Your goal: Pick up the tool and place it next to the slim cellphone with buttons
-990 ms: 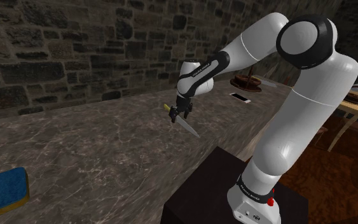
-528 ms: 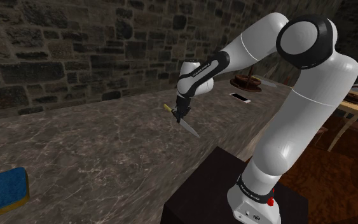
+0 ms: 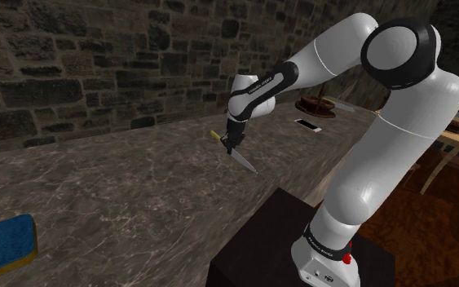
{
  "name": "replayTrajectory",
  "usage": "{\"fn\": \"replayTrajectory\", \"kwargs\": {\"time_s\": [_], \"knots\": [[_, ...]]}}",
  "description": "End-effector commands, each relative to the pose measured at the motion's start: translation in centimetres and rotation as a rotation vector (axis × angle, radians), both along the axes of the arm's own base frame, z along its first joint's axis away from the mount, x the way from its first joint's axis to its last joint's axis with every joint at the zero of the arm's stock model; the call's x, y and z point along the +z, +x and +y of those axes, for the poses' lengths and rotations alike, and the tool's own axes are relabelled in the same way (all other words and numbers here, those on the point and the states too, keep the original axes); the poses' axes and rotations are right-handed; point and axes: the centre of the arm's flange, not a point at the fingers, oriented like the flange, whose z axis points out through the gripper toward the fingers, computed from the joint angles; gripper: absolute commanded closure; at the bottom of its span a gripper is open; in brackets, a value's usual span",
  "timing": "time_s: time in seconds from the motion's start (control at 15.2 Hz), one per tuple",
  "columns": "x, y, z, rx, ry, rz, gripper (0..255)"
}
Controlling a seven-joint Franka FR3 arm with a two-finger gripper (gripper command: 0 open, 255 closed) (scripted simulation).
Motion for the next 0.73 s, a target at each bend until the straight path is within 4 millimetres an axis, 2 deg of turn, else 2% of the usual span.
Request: {"fn": "replayTrajectory", "kwargs": {"time_s": [0.0,0.66], "knots": [[0.9,0.1,0.0,0.0,0.0,0.0,255],[6.2,0.1,0.0,0.0,0.0,0.0,255]]}}
